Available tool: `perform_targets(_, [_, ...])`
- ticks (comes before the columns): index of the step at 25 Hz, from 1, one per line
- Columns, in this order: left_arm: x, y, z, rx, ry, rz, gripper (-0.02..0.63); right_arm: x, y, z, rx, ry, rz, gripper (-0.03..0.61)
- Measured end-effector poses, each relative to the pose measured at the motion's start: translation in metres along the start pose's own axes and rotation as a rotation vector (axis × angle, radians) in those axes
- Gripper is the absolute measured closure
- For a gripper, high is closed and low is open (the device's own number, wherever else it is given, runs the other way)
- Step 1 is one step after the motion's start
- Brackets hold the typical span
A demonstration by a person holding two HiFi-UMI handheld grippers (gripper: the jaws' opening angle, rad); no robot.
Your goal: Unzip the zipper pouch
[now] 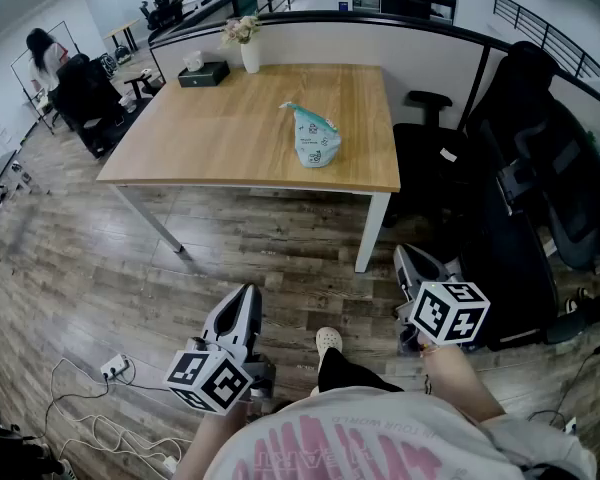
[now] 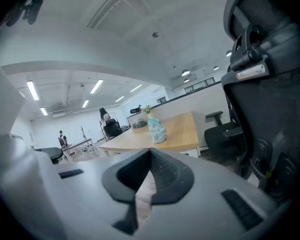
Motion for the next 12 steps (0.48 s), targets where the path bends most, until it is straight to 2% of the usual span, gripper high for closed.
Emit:
perform_targets(6, [0.001,-0.007,0.016,0.023,0.007,-0.010,0.611,-0.012,-0.005,0.009,0.032,0.009,0.000,0.581])
perform_targets(12, [0.009,-0.005,0.061,0.033,0.034,-0.047,0.611,-0.039,0.001,0.049,0.085,0.022,-0.009,0.581])
Point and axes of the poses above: the fingertips, and each gripper's own axes: z forward along the fingers, x to its left, y out of its top, the point moved 10 cm from there along -z, backward along the fingers, and after that the axes turned 12 degrees about -z, right-handed, at the moved point
